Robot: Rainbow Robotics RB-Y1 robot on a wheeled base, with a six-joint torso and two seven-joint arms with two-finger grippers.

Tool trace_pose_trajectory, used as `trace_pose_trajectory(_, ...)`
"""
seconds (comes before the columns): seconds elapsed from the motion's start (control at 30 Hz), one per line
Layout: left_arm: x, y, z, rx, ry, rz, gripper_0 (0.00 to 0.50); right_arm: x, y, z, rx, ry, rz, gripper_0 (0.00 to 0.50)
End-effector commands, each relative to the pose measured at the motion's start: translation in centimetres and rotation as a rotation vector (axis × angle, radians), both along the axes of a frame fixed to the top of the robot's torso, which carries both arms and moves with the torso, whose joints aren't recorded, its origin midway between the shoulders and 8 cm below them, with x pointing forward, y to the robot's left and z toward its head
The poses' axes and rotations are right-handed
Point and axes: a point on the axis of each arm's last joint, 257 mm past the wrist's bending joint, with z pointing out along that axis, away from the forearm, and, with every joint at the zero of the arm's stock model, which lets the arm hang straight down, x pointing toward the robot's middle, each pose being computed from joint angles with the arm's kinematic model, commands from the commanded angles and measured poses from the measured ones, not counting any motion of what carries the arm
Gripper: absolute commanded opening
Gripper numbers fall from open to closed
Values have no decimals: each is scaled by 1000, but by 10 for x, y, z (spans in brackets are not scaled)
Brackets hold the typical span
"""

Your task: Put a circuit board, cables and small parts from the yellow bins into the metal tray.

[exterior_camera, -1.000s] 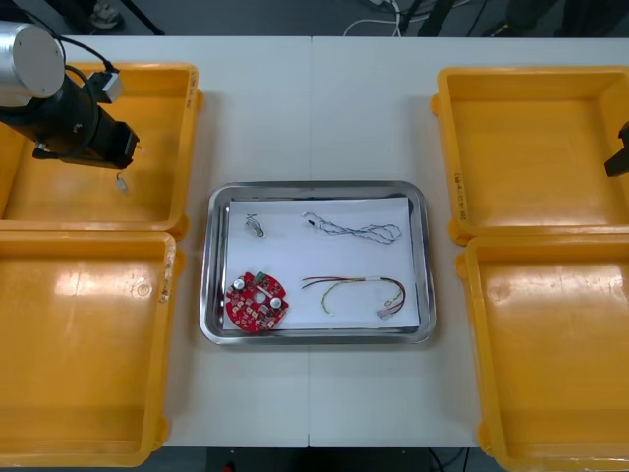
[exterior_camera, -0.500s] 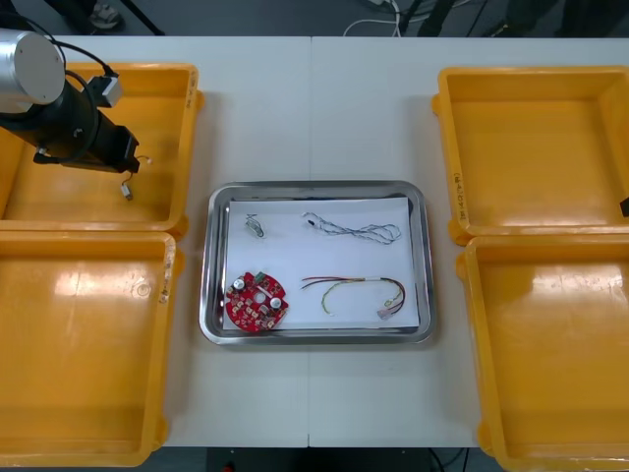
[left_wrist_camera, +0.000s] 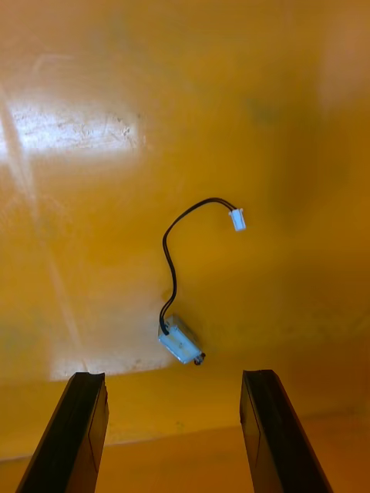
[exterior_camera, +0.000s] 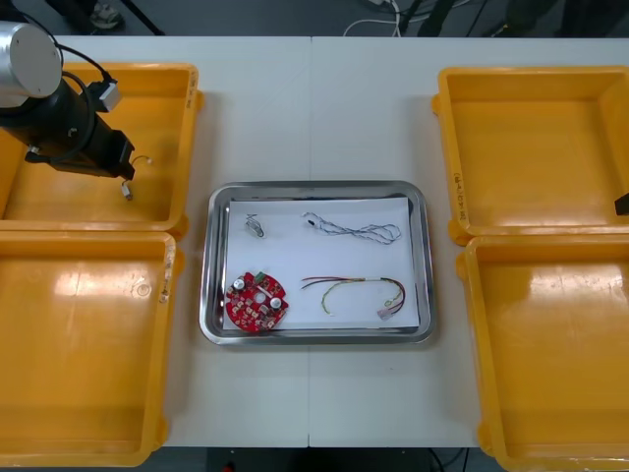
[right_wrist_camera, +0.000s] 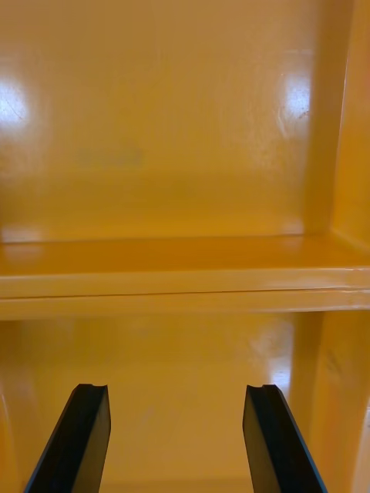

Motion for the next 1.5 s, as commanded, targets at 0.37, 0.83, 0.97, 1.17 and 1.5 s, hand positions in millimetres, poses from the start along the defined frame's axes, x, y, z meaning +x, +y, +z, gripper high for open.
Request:
trace_pose_trajectory(0.37, -14, 15, 73, 32, -38, -1, 500, -4, 4, 7, 15, -64, -64, 500)
trace_pose_trajectory(0.83, -22, 15, 38, 20, -76, 14, 500, -26, -2, -6, 14, -59, -107, 500)
trace_pose_trajectory(0.97, -18, 15, 34, 11, -97, 18, 500, -29, -2, -7, 25, -64, -116, 500)
trace_pose_trajectory(1.17, -13, 10, 27, -1, -116, 21, 500, -30, 1, -8, 32, -62, -112, 500)
trace_pose_trajectory(1.5, -8, 7, 11, 1, -138, 15, 500, -39, 6, -22, 51, -25, -109, 500)
